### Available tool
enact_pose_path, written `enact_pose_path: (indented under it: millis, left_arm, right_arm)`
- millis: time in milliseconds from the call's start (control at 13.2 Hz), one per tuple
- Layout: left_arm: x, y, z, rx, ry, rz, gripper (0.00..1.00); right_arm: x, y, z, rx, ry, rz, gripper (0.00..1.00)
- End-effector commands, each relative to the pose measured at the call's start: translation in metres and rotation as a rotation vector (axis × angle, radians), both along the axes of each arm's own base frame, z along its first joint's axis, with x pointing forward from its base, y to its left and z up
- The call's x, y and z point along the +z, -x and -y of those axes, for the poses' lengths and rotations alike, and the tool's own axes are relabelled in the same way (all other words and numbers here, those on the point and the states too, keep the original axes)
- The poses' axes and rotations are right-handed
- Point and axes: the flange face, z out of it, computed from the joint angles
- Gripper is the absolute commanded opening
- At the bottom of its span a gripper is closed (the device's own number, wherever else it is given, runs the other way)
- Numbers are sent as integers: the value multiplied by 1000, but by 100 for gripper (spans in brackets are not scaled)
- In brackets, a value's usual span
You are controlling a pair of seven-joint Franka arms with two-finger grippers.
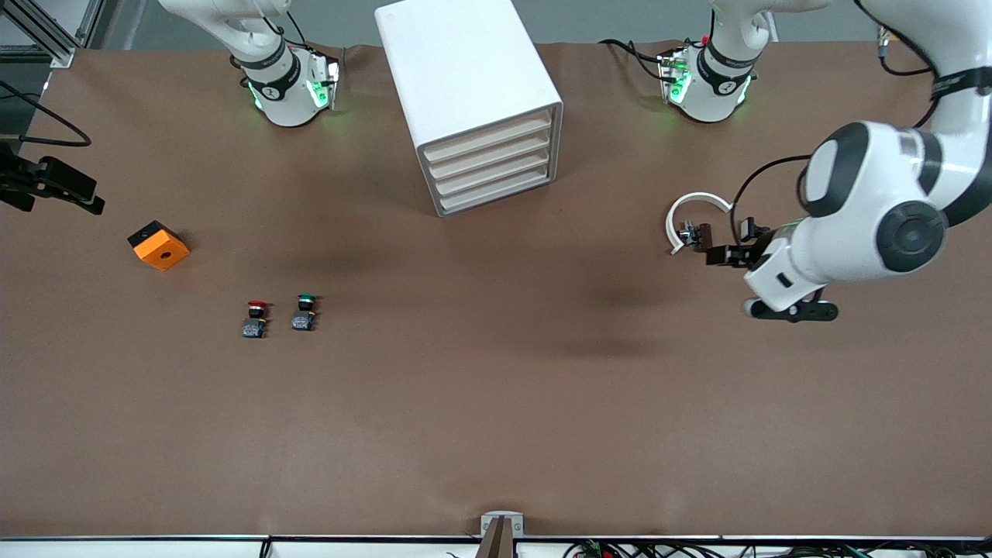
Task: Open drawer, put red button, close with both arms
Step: 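Reach the left gripper to the drawer while the right gripper reaches the button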
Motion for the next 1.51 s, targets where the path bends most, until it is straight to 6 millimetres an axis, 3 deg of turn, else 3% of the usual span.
enact_pose_path:
  millis: [0, 75, 226, 528, 755, 1057, 1132, 1434]
  left_arm:
    - [-25, -3, 37, 57, -16, 0, 100]
    - [-32, -2, 50, 90, -31, -5, 100]
    - [-37, 1, 67, 151, -56, -11, 100]
    - [-51, 3, 111, 365, -110, -53, 100]
    - [-65, 4, 140, 570, -145, -129, 100]
    - [-82, 4, 160, 784, -194, -205, 100]
    - [-83, 8, 167, 818, -202, -222, 100]
    - [-107, 16, 184, 995, -275, -327, 100]
  right_arm:
    - [-28, -21, 2, -2, 8, -35, 100]
    - [-32, -23, 4, -6, 8, -40, 100]
    - [-62, -38, 9, -12, 9, -86, 100]
    - [-75, -46, 25, -35, 23, -84, 100]
    - [-83, -48, 23, -38, 18, -83, 100]
    - [-107, -48, 23, -46, 9, -104, 100]
    - [-121, -47, 32, -57, -20, -102, 100]
    - [-164, -47, 37, -49, -67, -49, 100]
